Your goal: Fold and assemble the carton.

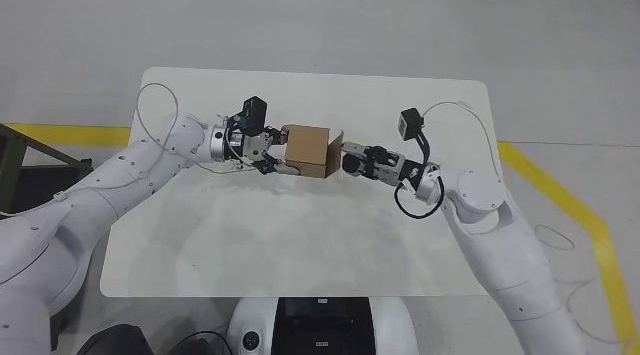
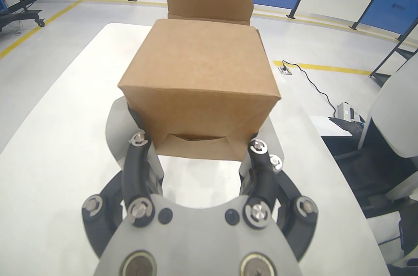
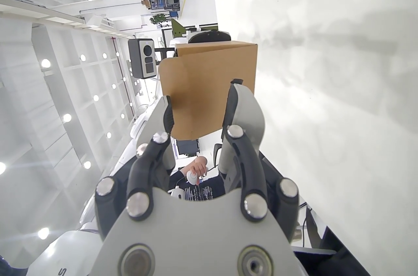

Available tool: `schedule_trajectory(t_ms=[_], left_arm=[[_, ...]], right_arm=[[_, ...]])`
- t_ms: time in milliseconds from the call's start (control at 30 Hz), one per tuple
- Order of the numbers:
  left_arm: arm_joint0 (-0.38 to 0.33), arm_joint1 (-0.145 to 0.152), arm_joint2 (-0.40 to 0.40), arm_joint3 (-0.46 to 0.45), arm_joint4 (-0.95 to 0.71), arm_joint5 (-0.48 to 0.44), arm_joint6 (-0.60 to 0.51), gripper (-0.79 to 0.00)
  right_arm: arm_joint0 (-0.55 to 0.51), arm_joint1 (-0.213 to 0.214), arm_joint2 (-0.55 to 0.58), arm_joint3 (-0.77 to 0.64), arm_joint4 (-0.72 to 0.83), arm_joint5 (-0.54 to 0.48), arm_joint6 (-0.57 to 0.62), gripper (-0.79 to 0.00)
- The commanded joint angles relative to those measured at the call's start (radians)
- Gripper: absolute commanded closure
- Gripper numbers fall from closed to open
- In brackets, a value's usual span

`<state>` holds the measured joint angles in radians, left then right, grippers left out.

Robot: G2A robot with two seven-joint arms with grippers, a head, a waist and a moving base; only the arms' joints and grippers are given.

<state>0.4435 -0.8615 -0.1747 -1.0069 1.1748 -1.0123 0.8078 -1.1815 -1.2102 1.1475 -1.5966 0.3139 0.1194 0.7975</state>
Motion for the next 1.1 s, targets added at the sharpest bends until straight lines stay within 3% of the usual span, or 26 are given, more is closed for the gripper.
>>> schedule_trajectory(t_ms=[0, 1067], left_arm=[[0.001, -0.001, -0.001, 0.002, 0.002, 0.0, 0.0, -0.095], [0.024, 0.008, -0.05, -0.013, 0.037, 0.0, 0.0, -0.095]], right_arm=[[0.003, 0.0, -0.006, -0.001, -0.007, 0.003, 0.002, -0.311], [0.049, -0.008, -0.085, -0.009, -0.07, 0.007, -0.035, -0.265]])
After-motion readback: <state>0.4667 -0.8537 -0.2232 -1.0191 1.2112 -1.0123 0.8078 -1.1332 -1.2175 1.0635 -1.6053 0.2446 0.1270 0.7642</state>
